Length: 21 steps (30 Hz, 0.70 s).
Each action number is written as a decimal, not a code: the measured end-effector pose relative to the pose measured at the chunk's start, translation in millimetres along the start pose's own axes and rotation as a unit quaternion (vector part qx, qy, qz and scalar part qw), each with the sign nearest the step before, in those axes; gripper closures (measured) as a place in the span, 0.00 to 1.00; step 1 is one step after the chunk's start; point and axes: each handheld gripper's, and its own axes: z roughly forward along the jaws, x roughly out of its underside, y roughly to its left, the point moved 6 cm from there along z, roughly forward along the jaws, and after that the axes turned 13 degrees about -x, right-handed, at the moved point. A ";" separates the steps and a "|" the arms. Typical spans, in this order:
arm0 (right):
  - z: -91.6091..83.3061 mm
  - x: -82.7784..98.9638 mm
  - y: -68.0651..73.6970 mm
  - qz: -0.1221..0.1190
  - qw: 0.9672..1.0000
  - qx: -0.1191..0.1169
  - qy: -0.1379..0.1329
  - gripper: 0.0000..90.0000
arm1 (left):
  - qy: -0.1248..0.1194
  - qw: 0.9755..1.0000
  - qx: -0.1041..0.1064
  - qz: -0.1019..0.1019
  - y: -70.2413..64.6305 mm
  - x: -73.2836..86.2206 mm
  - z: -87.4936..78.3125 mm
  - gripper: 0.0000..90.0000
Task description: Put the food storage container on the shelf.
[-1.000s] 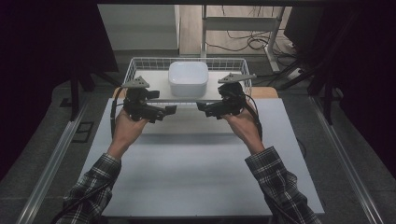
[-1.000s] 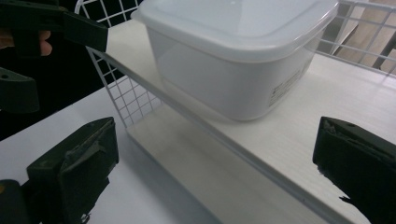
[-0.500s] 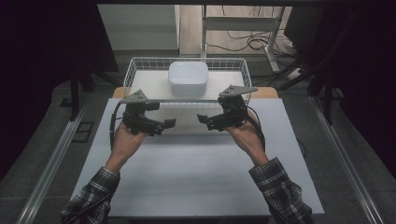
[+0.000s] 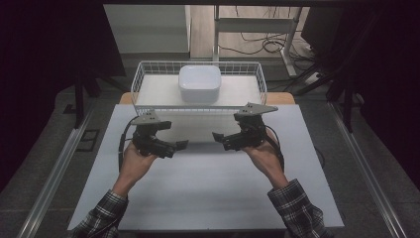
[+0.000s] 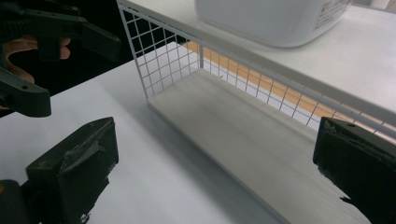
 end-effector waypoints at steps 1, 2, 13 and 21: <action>-0.3 1.9 0.8 -0.001 1.000 0.000 0.001 0.00 | 0.000 1.000 0.000 0.000 -1.4 1.9 0.3 0.02; -0.3 4.0 1.6 -0.001 1.000 0.000 0.000 0.00 | 0.000 1.000 0.001 0.001 -2.8 3.8 0.5 0.02; -1.6 24.3 11.3 -0.002 1.000 -0.001 -0.001 0.00 | 0.006 1.000 0.003 0.008 -16.5 27.7 2.8 0.02; -0.3 42.9 18.1 -0.005 1.000 0.003 0.001 0.00 | 0.008 1.000 0.008 0.001 -21.2 47.4 6.0 0.02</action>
